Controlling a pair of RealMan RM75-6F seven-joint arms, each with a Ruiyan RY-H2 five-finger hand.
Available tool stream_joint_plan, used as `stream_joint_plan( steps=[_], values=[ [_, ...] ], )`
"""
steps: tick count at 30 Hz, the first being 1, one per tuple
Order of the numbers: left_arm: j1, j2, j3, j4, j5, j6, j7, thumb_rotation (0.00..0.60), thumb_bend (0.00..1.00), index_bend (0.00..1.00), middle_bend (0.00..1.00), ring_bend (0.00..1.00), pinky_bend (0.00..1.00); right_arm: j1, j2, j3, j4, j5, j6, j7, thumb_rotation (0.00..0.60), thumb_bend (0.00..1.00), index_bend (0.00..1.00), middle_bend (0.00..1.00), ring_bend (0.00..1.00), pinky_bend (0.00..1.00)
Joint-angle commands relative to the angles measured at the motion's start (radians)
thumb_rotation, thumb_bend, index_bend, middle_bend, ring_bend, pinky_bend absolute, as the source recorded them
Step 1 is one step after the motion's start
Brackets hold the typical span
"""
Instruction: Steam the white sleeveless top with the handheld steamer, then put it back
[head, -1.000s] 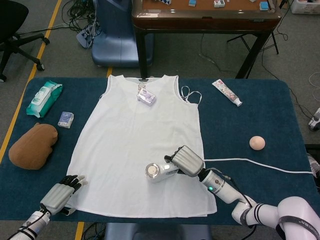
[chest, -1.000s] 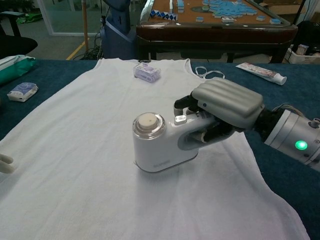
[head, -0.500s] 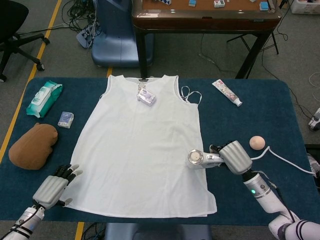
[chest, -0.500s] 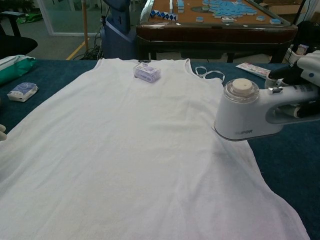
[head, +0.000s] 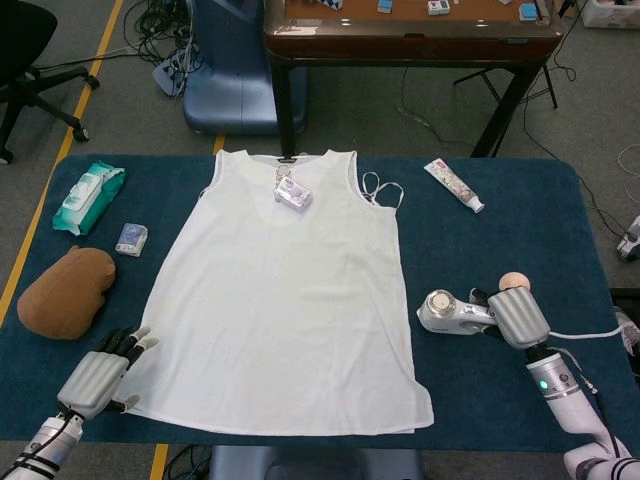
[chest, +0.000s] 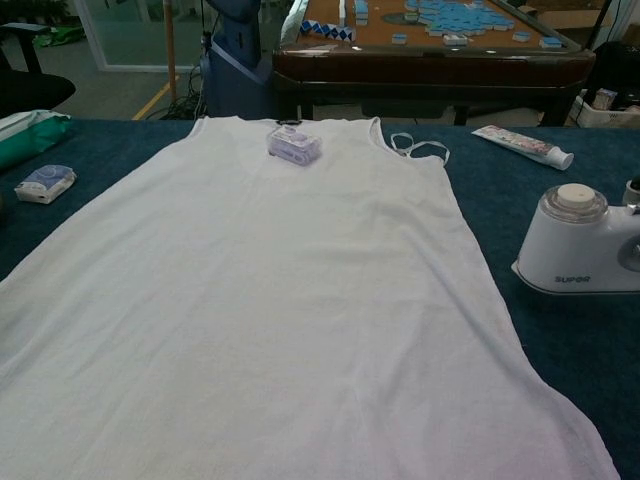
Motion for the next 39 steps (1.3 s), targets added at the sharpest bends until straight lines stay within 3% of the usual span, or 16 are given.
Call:
stream_joint_plan(
  steps=[1,6,10,15,18,27,31,34,39],
  values=[
    [0.002,0.001,0.0,-0.001,0.0,0.001,-0.001,0.6,0.17,0.14,0.06,0.02,0.03,-0.027,-0.024,0.002,0.042,0.013,-0.01,0.024,0.6,0.53,0.71,0.82,0.81,0.8],
    [0.003,-0.003,-0.002,0.003,-0.002,-0.003,-0.004,0.6,0.17,0.14,0.06,0.02,0.03,-0.052,-0.041,0.002,0.083,0.024,-0.031,0.046,0.6,0.53,0.71,0.78,0.77,0.8],
    [0.003,-0.006,-0.003,0.004,0.001,-0.004,-0.005,0.6,0.17,0.14,0.06,0.02,0.03,-0.064,-0.048,0.006,0.096,0.028,-0.041,0.064,0.6,0.53,0.7,0.69,0.68,0.78],
    [0.007,-0.004,-0.002,0.002,0.004,0.0,-0.005,0.6,0.17,0.14,0.06,0.02,0.03,-0.066,-0.017,0.011,0.056,0.037,-0.078,0.067,0.6,0.39,0.42,0.45,0.43,0.53],
    [0.01,-0.003,0.0,0.001,0.004,0.001,-0.004,0.6,0.17,0.14,0.06,0.02,0.03,-0.072,0.002,0.019,0.027,0.047,-0.085,0.043,0.6,0.29,0.29,0.37,0.33,0.4],
    [0.018,0.002,0.0,0.0,0.006,0.01,-0.011,0.6,0.17,0.14,0.06,0.02,0.03,-0.107,0.068,0.04,-0.067,0.067,-0.066,0.027,0.6,0.11,0.07,0.21,0.2,0.3],
    [0.021,0.002,-0.01,0.005,0.002,0.021,-0.021,0.6,0.17,0.14,0.06,0.02,0.03,-0.123,0.115,0.046,-0.126,0.054,-0.029,0.049,0.6,0.1,0.04,0.19,0.19,0.29],
    [0.024,-0.002,-0.019,0.016,0.006,0.037,-0.046,0.6,0.17,0.14,0.06,0.02,0.03,-0.14,0.149,0.05,-0.186,0.032,0.026,0.083,0.6,0.1,0.04,0.23,0.19,0.29],
    [0.035,-0.002,-0.043,0.036,-0.005,0.074,-0.083,0.6,0.17,0.14,0.06,0.02,0.03,-0.168,0.214,0.056,-0.286,0.001,0.104,0.056,0.6,0.15,0.16,0.34,0.25,0.29]
  ],
)
